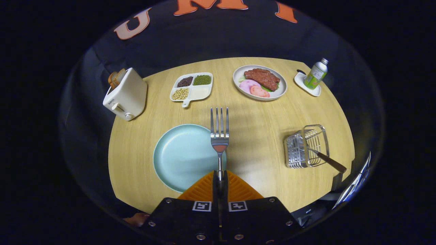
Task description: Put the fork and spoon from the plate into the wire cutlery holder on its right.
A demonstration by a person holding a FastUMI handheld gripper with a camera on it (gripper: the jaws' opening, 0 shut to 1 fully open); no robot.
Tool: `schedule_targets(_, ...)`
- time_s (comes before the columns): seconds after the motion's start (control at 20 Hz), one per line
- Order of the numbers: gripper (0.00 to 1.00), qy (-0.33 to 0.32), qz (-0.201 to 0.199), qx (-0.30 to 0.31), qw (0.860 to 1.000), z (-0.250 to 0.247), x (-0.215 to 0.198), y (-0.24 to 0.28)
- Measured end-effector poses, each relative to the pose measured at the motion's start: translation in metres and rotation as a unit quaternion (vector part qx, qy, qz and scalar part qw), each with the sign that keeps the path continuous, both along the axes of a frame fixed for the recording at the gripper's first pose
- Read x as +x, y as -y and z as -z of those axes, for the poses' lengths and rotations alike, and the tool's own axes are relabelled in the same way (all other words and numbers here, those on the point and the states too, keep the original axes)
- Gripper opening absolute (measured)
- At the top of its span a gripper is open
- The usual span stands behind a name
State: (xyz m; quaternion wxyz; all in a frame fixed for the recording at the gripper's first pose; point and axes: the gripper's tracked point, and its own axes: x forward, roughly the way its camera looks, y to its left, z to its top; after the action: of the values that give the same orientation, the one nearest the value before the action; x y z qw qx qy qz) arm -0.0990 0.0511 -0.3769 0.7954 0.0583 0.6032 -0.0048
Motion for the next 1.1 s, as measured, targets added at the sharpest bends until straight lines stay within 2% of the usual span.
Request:
schedule_targets(0.5, 0.04, -0.018, 0.06, -0.017, 0.998, 0.0, -0.032, 0.132)
schedule_targets(0.85, 0.04, -0.034, 0.064, -0.008, 0.997, 0.013, -0.042, 0.154)
schedule_targets(1.1, 0.11, -0.023, 0.07, 0.015, 0.997, 0.01, -0.032, 0.153)
